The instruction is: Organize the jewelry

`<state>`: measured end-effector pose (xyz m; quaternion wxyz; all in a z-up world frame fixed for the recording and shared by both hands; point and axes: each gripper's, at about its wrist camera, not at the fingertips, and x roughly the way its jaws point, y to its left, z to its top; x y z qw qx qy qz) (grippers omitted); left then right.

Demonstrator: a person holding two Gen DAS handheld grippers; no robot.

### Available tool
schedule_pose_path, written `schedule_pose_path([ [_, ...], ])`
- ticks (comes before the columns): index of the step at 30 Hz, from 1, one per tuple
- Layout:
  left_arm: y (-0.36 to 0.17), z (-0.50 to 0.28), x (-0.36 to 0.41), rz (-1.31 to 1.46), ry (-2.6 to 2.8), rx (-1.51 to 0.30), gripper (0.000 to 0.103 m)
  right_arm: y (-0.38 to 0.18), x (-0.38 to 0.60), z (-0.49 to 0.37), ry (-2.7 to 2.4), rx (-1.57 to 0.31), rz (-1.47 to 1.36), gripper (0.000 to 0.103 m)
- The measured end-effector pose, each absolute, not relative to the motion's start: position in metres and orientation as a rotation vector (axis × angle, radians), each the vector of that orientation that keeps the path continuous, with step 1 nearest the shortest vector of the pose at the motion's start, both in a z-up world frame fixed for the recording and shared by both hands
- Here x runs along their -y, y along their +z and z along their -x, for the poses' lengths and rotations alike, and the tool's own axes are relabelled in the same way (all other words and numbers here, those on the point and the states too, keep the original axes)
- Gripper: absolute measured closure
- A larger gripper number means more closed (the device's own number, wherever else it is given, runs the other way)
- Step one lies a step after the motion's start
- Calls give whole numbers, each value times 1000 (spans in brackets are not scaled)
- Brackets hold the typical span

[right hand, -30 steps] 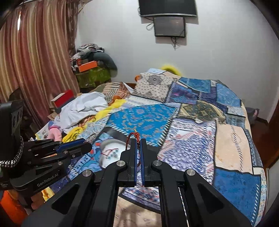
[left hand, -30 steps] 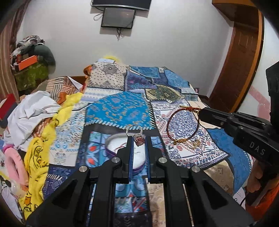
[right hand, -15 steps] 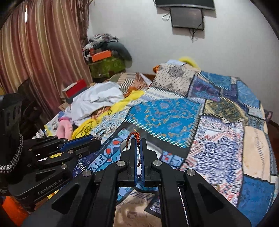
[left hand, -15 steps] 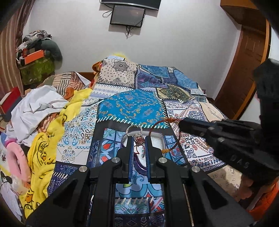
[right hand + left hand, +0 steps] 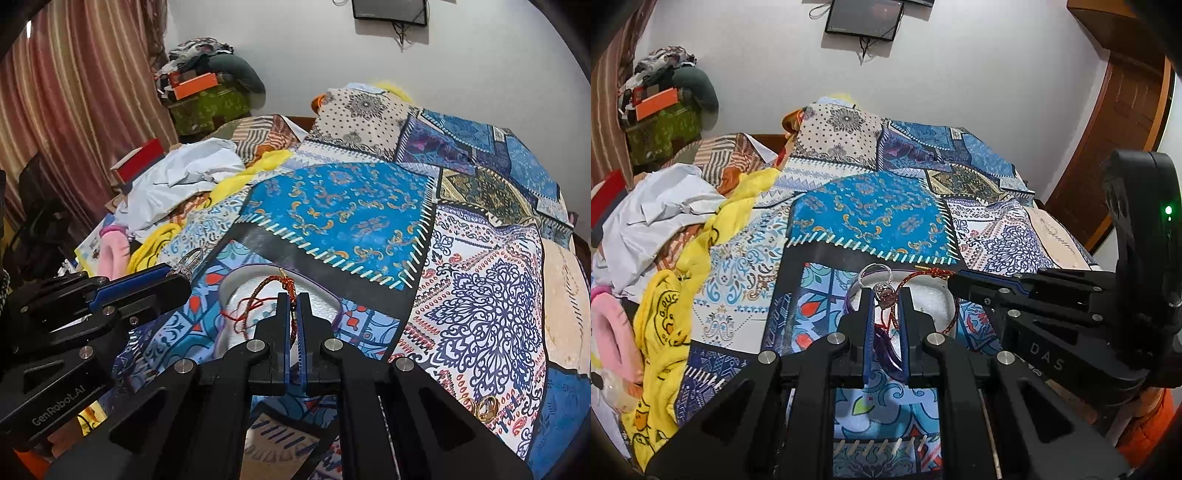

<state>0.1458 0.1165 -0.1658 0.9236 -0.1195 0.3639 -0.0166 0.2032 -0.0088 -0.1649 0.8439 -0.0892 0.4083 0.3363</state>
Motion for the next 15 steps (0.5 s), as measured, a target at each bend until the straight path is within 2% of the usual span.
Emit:
schedule_pose_path([
  [3, -170, -150, -112, 238, -45, -759, 92, -166, 11, -208, 713, -896, 178, 96],
  [6, -173, -153, -107, 231, -58, -772, 92, -166, 15, -211, 703, -904, 162, 82],
  [15, -178, -154, -92, 215, -90, -807, 92, -144, 29, -201, 673, -824, 183, 80],
])
